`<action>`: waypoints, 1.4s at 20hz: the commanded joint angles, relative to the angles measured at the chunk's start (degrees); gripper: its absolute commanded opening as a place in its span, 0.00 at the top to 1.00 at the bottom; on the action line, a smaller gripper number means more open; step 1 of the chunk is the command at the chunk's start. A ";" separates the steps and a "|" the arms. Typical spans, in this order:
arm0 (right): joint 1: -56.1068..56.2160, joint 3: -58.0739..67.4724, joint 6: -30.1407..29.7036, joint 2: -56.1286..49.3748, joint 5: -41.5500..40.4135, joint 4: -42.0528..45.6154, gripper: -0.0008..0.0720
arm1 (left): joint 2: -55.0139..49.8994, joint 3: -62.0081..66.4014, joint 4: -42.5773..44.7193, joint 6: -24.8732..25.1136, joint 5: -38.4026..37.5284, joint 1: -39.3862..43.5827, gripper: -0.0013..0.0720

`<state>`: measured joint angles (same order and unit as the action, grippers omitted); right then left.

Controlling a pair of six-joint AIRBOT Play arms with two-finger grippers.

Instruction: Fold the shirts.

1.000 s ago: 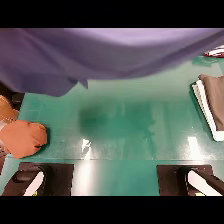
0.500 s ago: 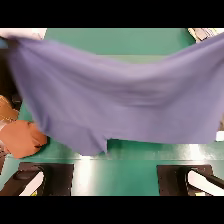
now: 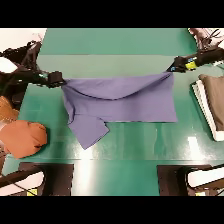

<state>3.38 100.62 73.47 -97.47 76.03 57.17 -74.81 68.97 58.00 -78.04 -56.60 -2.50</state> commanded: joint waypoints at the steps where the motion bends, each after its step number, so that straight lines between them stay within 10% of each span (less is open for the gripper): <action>1: 0.04 3.76 0.07 -6.25 -2.19 -0.20 0.77 | -6.21 0.33 0.39 0.26 9.88 -0.04 0.46; 2: -0.31 5.73 0.07 -6.95 -1.07 -0.15 0.43 | -6.19 0.59 0.44 0.24 9.70 -0.13 0.19; 3: -0.94 7.52 0.07 -7.21 0.39 -0.15 0.40 | -6.19 1.29 0.46 0.26 7.56 -0.61 0.24; 11: -8.37 -3.17 -0.70 7.15 8.11 -0.13 0.40 | 6.75 -3.67 10.01 -2.19 -12.98 -7.54 0.26; 28: -10.51 -33.92 -3.28 26.01 1.95 -0.11 0.40 | 11.52 -34.23 -3.02 -4.02 6.27 -7.41 0.26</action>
<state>-7.11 68.77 70.24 -72.16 78.15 57.01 -63.00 35.97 57.89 -82.15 -53.43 -9.98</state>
